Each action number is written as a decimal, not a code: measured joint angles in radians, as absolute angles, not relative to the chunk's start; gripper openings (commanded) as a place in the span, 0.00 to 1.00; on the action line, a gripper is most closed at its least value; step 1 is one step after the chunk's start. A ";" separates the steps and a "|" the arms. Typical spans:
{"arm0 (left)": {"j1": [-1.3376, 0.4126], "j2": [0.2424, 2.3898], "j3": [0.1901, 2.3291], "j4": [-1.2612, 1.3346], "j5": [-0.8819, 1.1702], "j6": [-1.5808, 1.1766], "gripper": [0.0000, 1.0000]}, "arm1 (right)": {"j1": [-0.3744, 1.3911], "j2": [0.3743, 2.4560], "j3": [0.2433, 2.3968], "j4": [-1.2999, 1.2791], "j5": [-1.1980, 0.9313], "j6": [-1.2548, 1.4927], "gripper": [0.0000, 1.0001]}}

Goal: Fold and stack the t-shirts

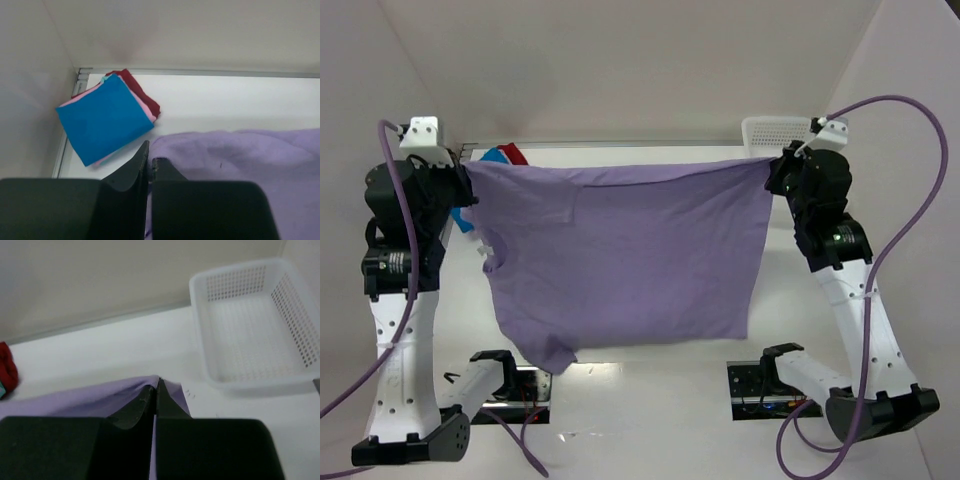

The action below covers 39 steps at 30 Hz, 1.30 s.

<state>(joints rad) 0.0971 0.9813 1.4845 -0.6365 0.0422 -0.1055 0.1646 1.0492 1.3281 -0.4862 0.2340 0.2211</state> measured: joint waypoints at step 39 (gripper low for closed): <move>0.096 0.531 1.676 -0.497 0.023 -0.110 0.00 | 0.161 0.728 1.613 -0.418 0.198 0.182 0.00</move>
